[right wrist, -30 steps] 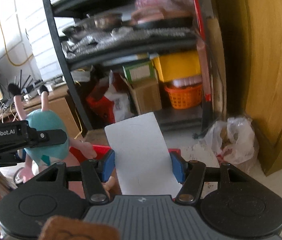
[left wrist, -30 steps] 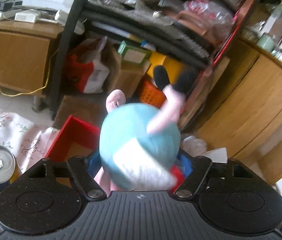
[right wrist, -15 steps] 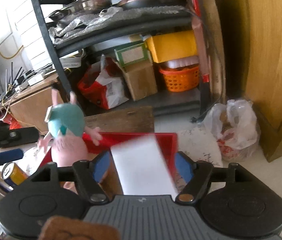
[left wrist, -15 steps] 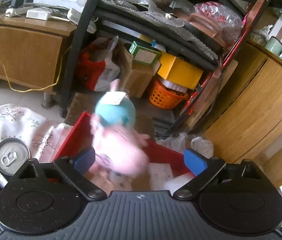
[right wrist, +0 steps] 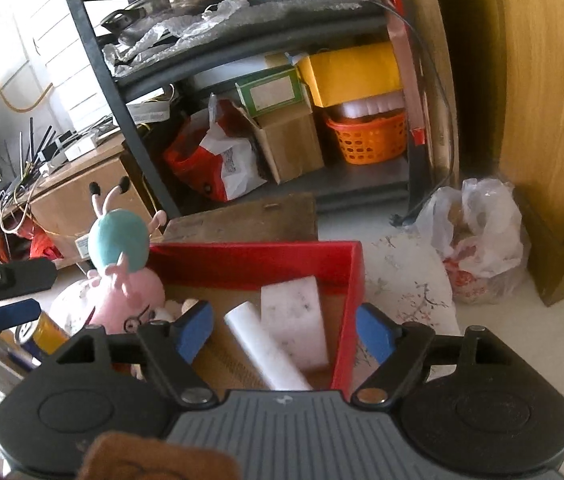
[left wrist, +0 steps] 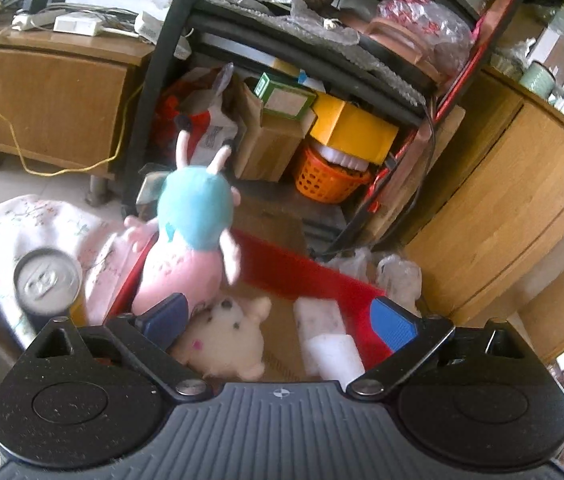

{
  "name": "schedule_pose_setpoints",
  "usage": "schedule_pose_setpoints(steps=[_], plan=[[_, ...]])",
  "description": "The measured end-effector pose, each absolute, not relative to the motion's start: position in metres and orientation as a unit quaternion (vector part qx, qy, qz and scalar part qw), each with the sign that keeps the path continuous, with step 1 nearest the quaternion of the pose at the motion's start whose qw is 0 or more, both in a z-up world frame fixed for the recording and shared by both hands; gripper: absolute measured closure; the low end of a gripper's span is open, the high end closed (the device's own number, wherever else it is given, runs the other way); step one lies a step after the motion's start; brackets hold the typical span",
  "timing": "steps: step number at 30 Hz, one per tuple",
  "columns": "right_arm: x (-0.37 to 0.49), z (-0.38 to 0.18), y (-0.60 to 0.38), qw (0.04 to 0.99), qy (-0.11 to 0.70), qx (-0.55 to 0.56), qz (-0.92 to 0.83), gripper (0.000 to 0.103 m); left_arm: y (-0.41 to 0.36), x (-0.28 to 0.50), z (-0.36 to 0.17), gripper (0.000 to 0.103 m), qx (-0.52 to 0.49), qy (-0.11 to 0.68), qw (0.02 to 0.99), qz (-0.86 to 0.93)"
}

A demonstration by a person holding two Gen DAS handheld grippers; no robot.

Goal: Organize soft objects
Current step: 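Grasp the white towel with the left tool while the right tool grasps the blue face mask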

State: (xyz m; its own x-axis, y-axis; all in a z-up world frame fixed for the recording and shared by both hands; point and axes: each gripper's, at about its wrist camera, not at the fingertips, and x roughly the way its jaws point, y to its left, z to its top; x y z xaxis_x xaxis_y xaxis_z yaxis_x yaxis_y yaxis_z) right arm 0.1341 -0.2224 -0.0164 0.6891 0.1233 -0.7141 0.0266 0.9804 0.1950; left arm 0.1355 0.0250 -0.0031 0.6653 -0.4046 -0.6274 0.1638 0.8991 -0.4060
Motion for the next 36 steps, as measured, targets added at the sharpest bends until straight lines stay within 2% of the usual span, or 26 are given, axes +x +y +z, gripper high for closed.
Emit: schedule_pose_setpoints(steps=[8, 14, 25, 26, 28, 29, 30, 31, 32, 33, 36], plan=[[0.094, -0.012, -0.227, 0.91, 0.402, 0.093, 0.032, 0.051, 0.024, 0.094, -0.016, 0.008, -0.138, 0.415, 0.884, -0.166], [0.073, -0.025, -0.224, 0.9, 0.425, 0.088, 0.043, 0.051, 0.015, 0.07, -0.045, 0.008, -0.081, 0.457, 0.872, -0.156], [0.057, -0.042, -0.218, 0.886, 0.453, 0.08, 0.058, 0.051, 0.007, 0.079, -0.102, 0.01, 0.009, 0.529, 0.843, -0.102], [0.057, -0.043, -0.218, 0.886, 0.454, 0.08, 0.058, 0.051, 0.008, 0.082, -0.104, 0.014, 0.003, 0.529, 0.842, -0.103], [0.058, -0.044, -0.221, 0.885, 0.455, 0.081, 0.057, 0.051, 0.012, 0.089, -0.109, 0.033, -0.023, 0.545, 0.831, -0.11], [0.058, -0.045, -0.222, 0.885, 0.456, 0.082, 0.055, 0.051, 0.013, 0.091, -0.114, 0.05, -0.036, 0.559, 0.821, -0.106], [0.059, -0.046, -0.223, 0.884, 0.456, 0.082, 0.053, 0.051, 0.016, 0.093, -0.118, 0.058, -0.05, 0.572, 0.812, -0.102], [0.06, -0.046, -0.223, 0.884, 0.457, 0.084, 0.052, 0.051, 0.017, 0.093, -0.12, 0.059, -0.057, 0.577, 0.808, -0.102], [0.061, -0.046, -0.224, 0.884, 0.457, 0.086, 0.053, 0.051, 0.018, 0.093, -0.119, 0.064, -0.056, 0.576, 0.809, -0.102], [0.062, -0.047, -0.225, 0.884, 0.457, 0.088, 0.053, 0.051, 0.018, 0.092, -0.116, 0.075, -0.054, 0.576, 0.809, -0.102], [0.062, -0.045, -0.226, 0.885, 0.454, 0.091, 0.053, 0.051, 0.025, 0.085, -0.101, 0.087, -0.071, 0.569, 0.812, -0.11]])
